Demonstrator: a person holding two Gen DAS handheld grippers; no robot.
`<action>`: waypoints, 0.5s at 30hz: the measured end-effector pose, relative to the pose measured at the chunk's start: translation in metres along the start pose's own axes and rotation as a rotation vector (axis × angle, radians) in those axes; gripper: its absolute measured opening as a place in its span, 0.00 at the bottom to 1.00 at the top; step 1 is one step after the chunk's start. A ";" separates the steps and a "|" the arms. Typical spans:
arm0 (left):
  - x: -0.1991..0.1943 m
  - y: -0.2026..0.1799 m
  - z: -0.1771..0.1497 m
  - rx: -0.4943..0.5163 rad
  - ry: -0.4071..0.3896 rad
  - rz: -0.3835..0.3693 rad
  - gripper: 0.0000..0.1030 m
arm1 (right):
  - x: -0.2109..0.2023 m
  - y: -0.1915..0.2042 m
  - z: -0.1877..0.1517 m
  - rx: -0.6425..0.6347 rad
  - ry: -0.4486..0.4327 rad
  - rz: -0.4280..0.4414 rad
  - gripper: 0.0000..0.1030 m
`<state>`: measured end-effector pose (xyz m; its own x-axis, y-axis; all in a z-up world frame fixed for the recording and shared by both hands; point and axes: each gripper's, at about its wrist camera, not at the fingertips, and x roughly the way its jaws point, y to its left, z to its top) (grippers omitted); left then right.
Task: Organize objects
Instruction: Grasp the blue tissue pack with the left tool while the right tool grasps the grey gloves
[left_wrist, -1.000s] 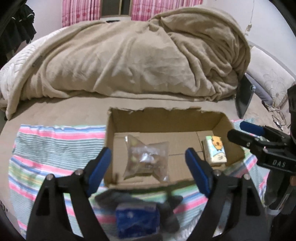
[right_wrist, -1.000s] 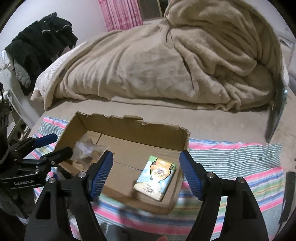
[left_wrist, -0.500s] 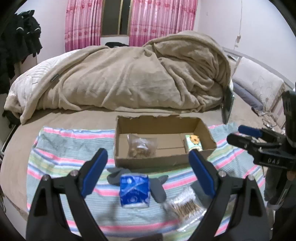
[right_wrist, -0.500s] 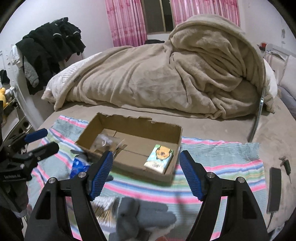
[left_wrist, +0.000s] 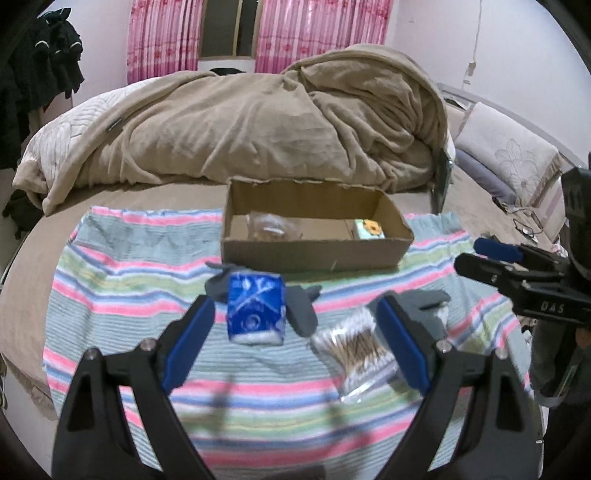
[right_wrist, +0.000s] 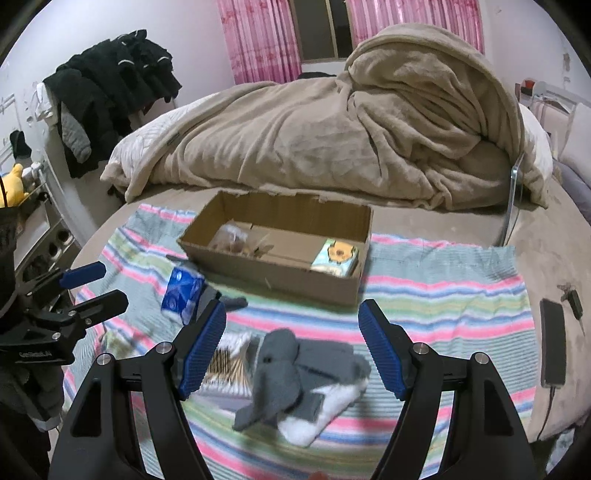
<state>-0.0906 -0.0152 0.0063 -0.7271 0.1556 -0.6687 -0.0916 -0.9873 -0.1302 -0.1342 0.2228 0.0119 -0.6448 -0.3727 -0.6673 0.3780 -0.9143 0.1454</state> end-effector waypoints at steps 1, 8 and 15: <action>-0.001 0.000 -0.002 -0.003 0.001 -0.001 0.88 | 0.000 0.001 -0.002 -0.007 0.001 -0.004 0.75; 0.009 0.006 -0.014 -0.025 0.036 0.006 0.88 | 0.010 0.007 -0.015 -0.050 0.024 -0.035 0.75; 0.037 0.017 -0.025 -0.056 0.070 0.015 0.88 | 0.025 0.008 -0.023 -0.063 0.056 -0.029 0.75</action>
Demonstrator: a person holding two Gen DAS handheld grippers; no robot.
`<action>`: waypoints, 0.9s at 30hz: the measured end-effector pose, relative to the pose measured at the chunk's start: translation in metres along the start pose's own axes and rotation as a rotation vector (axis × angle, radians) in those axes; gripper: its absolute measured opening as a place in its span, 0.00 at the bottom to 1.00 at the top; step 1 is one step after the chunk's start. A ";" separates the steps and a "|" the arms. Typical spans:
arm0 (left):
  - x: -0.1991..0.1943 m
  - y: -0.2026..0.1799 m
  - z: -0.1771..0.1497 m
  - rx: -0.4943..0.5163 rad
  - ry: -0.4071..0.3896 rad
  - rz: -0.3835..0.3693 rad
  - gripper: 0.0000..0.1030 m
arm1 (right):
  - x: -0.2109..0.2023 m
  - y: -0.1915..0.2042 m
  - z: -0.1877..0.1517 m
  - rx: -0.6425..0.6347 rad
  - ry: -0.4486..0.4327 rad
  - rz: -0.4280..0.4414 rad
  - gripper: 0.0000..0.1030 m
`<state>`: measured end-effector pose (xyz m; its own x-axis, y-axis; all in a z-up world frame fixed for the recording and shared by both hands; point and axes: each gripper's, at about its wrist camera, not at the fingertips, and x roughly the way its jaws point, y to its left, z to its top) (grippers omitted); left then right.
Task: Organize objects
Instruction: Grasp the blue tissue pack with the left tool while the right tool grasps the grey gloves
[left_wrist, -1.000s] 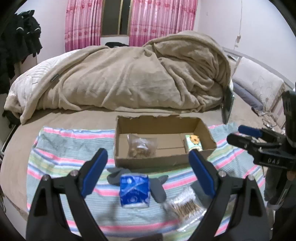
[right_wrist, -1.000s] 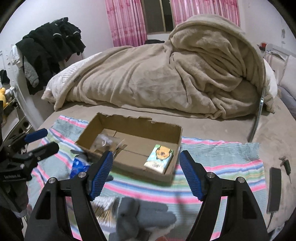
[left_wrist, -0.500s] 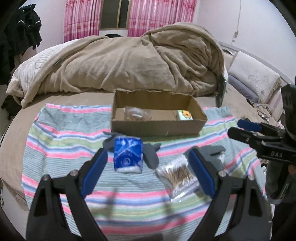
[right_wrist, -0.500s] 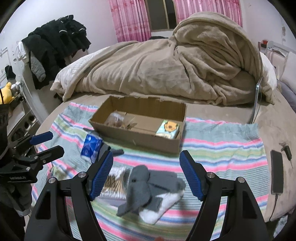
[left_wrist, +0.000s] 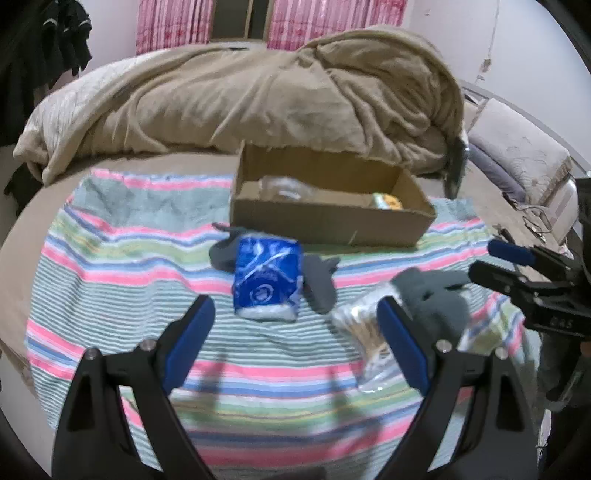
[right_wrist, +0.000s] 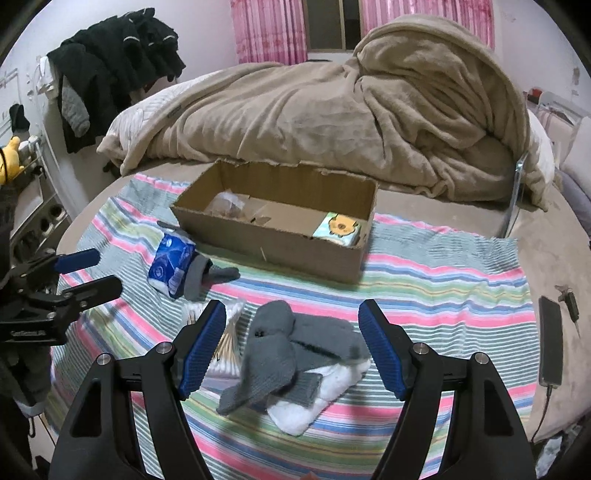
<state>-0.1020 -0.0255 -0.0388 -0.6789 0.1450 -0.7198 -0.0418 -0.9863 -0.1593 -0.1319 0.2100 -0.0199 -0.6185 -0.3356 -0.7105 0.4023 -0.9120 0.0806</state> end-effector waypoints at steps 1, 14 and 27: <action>0.005 0.002 -0.001 -0.005 0.006 -0.001 0.88 | 0.004 0.001 -0.001 -0.006 0.009 0.000 0.75; 0.050 0.015 -0.005 -0.017 0.059 0.020 0.88 | 0.041 0.001 -0.012 -0.025 0.086 0.010 0.74; 0.071 0.028 -0.004 -0.070 0.101 0.001 0.74 | 0.061 0.011 -0.020 -0.083 0.140 0.044 0.52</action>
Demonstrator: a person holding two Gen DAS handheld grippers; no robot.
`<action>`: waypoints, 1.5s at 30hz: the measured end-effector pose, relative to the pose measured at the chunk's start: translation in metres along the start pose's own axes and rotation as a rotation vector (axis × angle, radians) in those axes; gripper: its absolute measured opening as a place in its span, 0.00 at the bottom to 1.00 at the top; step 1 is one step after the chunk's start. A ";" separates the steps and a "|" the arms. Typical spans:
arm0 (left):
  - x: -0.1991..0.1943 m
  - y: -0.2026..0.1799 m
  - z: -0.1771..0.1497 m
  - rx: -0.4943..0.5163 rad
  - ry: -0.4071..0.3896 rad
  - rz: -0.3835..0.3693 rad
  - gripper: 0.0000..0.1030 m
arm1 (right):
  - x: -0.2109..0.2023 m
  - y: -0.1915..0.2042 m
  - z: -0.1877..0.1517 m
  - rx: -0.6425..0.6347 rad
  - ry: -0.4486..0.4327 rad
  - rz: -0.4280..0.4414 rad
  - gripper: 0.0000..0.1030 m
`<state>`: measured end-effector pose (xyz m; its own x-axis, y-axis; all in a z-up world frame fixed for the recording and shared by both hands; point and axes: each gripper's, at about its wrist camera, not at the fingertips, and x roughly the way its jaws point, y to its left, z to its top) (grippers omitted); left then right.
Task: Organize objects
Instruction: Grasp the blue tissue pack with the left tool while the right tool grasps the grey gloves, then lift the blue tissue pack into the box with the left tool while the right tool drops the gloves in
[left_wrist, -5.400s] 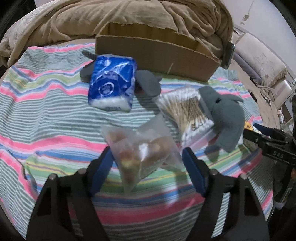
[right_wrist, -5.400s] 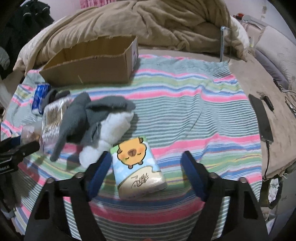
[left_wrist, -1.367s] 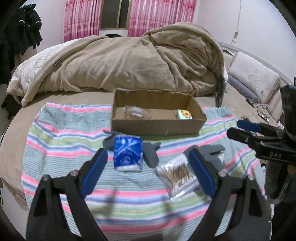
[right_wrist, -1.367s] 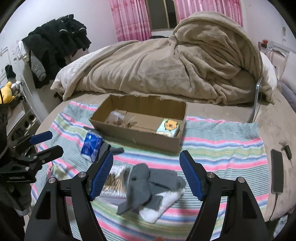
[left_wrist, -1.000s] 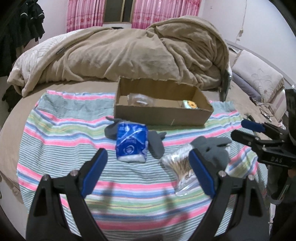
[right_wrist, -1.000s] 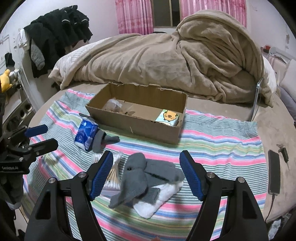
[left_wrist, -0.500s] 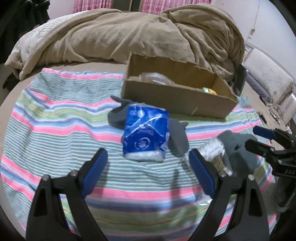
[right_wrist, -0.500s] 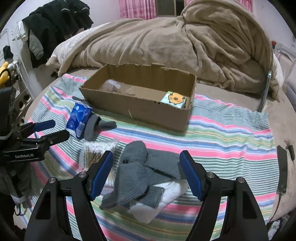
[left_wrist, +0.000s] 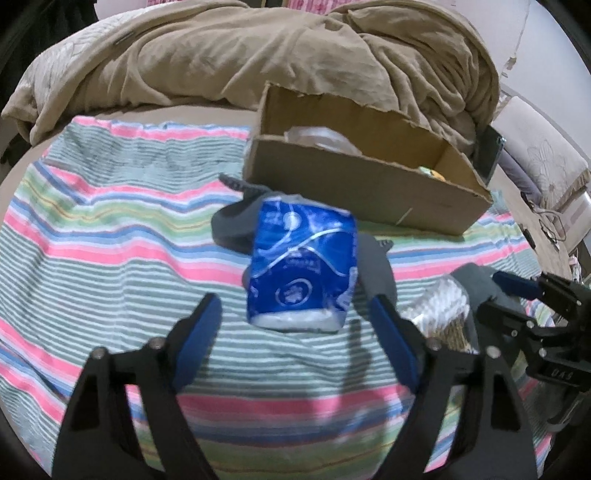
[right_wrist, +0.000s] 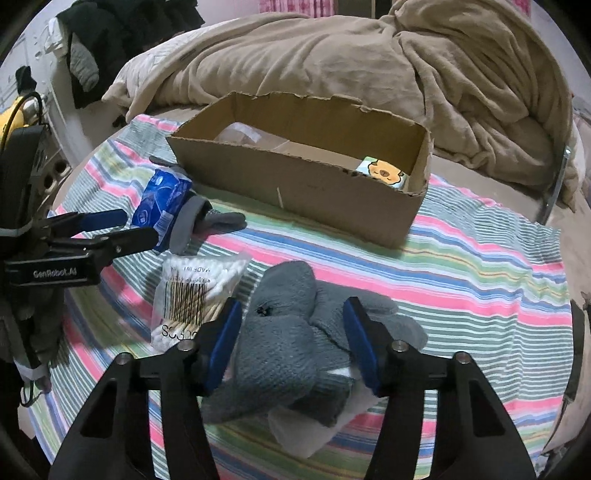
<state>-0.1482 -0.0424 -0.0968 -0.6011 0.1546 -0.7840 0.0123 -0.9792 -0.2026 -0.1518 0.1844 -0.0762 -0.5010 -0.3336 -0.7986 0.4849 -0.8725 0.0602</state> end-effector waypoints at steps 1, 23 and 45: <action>0.002 0.001 0.001 -0.005 0.008 0.001 0.72 | 0.001 0.001 0.000 -0.003 0.003 0.005 0.50; -0.005 -0.007 0.000 0.040 -0.008 -0.029 0.50 | -0.014 0.004 0.000 -0.043 -0.018 0.024 0.37; -0.064 -0.031 0.023 0.063 -0.100 -0.095 0.51 | -0.074 -0.011 0.030 0.023 -0.183 0.026 0.37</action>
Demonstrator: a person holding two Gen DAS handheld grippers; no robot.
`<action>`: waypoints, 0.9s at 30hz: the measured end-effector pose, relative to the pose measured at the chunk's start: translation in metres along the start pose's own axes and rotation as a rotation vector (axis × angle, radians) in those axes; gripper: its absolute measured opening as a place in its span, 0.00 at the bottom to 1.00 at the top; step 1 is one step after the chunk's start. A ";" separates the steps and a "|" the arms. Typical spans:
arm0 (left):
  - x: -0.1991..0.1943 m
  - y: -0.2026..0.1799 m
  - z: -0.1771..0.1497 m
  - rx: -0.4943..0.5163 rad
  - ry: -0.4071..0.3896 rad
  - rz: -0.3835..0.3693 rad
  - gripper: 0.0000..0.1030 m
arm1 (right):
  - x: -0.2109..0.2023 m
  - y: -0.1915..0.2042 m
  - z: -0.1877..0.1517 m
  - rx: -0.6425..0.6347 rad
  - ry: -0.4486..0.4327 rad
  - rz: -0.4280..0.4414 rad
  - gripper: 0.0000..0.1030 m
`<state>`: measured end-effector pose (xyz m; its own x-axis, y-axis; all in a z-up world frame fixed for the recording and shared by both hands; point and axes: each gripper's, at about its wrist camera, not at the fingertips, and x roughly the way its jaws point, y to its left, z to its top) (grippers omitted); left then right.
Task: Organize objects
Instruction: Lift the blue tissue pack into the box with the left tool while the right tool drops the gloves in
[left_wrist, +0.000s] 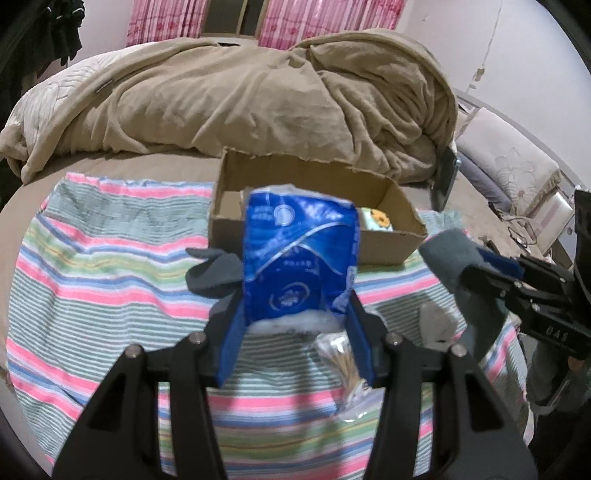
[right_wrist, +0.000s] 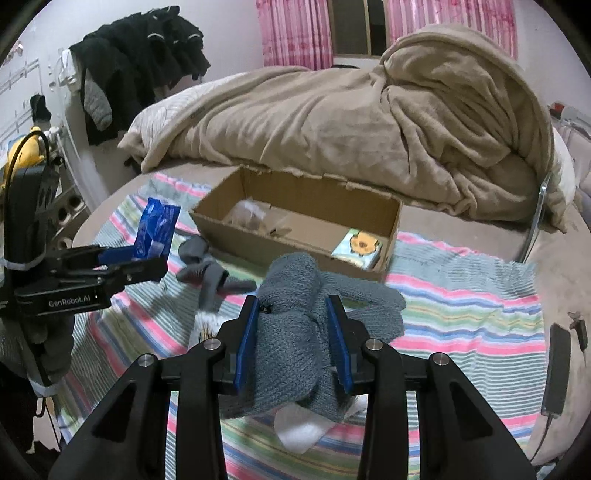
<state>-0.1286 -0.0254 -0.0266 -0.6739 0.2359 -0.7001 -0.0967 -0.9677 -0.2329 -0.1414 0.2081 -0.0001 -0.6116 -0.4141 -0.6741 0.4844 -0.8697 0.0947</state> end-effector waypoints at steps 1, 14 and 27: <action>-0.001 -0.002 0.001 0.004 -0.001 -0.002 0.51 | -0.002 0.000 0.002 0.000 -0.006 0.000 0.37; -0.008 -0.016 0.027 0.038 -0.015 0.013 0.51 | -0.016 0.004 0.033 -0.018 -0.062 -0.020 0.37; 0.005 -0.017 0.056 0.026 -0.010 -0.041 0.51 | -0.015 0.008 0.063 -0.037 -0.107 -0.025 0.37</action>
<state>-0.1712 -0.0131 0.0118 -0.6765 0.2747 -0.6833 -0.1433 -0.9592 -0.2437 -0.1677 0.1908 0.0565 -0.6859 -0.4205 -0.5939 0.4899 -0.8703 0.0505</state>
